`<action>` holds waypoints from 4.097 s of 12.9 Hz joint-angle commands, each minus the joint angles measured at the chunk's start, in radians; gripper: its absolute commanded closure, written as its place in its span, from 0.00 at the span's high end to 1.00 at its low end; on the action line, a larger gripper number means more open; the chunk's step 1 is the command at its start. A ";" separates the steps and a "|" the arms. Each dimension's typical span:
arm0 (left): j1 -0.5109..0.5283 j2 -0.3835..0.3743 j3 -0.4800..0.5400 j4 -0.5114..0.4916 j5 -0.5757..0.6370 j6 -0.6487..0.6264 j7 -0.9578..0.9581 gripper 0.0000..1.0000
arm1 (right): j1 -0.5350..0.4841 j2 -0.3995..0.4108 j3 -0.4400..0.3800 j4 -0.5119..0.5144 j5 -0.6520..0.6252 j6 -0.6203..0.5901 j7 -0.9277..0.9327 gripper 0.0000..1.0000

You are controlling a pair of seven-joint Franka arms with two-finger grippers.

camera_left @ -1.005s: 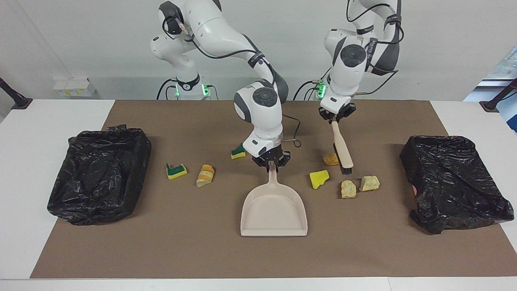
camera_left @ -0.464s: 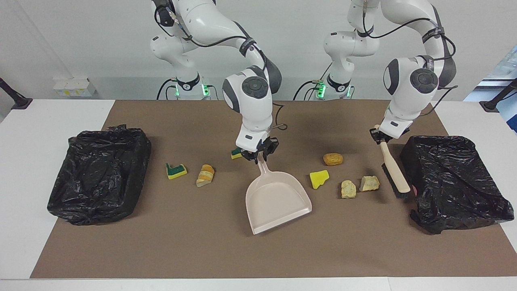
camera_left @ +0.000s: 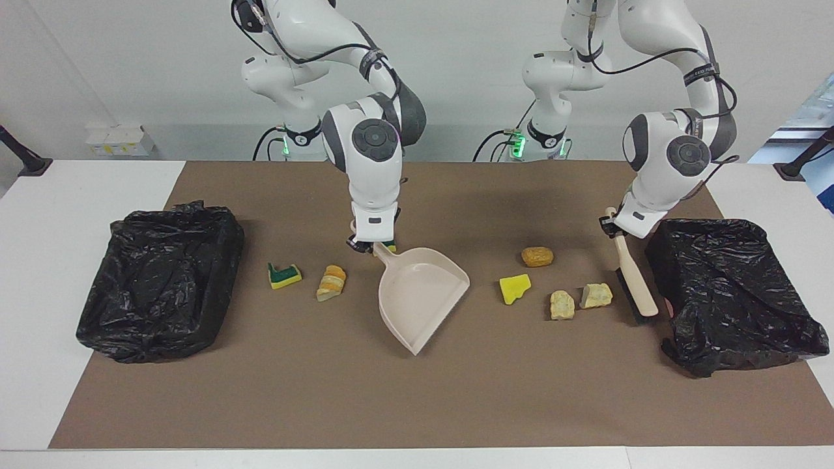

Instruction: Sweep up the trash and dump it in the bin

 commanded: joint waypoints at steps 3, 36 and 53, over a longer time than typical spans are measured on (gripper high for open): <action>-0.064 -0.015 -0.009 -0.020 -0.038 0.013 0.035 0.00 | 0.006 -0.096 0.010 -0.153 -0.094 0.020 -0.284 0.00; -0.503 -0.204 -0.001 -0.020 -0.355 -0.169 -0.323 0.00 | 0.011 -0.162 0.013 -0.357 -0.082 0.173 -0.587 0.00; -0.398 -0.136 -0.012 -0.235 -0.311 0.114 -0.435 0.00 | 0.110 -0.156 0.018 -0.357 -0.108 0.213 -0.465 0.00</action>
